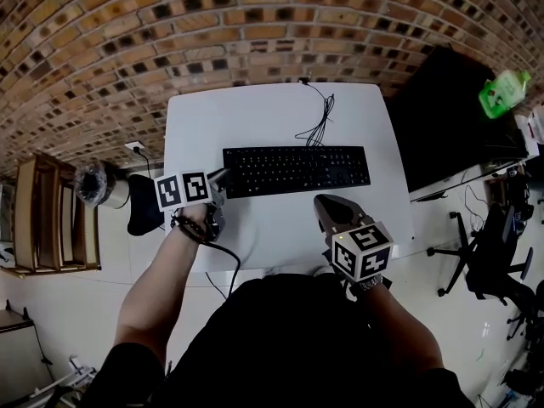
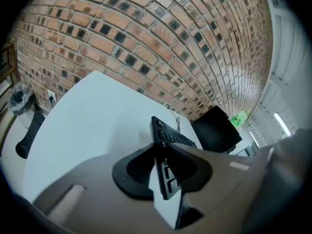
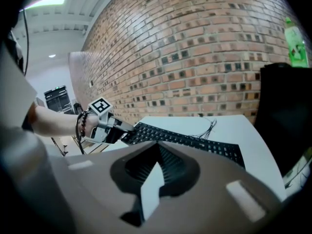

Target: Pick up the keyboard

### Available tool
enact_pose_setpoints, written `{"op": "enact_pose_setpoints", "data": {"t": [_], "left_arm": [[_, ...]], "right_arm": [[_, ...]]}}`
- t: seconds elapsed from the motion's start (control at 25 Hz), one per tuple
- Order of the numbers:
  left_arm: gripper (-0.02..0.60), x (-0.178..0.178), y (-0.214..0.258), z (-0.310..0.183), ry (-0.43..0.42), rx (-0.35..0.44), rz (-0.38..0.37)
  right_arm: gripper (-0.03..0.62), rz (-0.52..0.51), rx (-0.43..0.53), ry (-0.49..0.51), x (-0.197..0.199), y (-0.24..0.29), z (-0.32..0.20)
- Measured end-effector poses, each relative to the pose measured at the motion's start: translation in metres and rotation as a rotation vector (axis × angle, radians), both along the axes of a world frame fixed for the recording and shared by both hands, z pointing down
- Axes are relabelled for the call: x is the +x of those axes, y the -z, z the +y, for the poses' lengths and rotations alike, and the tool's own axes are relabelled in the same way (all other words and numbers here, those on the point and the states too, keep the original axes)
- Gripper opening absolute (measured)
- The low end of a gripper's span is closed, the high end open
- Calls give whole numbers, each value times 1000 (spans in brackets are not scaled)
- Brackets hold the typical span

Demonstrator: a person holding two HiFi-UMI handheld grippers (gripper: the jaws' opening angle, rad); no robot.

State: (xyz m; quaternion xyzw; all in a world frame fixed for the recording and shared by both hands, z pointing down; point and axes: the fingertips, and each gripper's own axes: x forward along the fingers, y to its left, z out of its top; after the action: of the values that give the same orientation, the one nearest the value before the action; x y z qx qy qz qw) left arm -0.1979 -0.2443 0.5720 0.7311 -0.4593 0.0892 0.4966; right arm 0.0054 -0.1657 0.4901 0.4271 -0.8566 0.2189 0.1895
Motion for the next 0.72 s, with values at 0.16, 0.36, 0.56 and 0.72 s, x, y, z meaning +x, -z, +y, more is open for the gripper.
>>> {"op": "enact_pose_setpoints", "data": {"t": [0.16, 0.36, 0.56, 0.72], "left_arm": [[84, 4, 4, 2, 7, 6, 2], [83, 8, 9, 4, 31, 12, 11], [83, 9, 11, 3, 46, 13, 9], [83, 11, 13, 4, 47, 14, 8]], "right_arm": [[9, 2, 1, -17, 11, -2, -3], [81, -36, -39, -39, 24, -10, -5], [138, -146, -139, -121, 44, -28, -8], [231, -422, -314, -253, 60, -61, -10]]}}
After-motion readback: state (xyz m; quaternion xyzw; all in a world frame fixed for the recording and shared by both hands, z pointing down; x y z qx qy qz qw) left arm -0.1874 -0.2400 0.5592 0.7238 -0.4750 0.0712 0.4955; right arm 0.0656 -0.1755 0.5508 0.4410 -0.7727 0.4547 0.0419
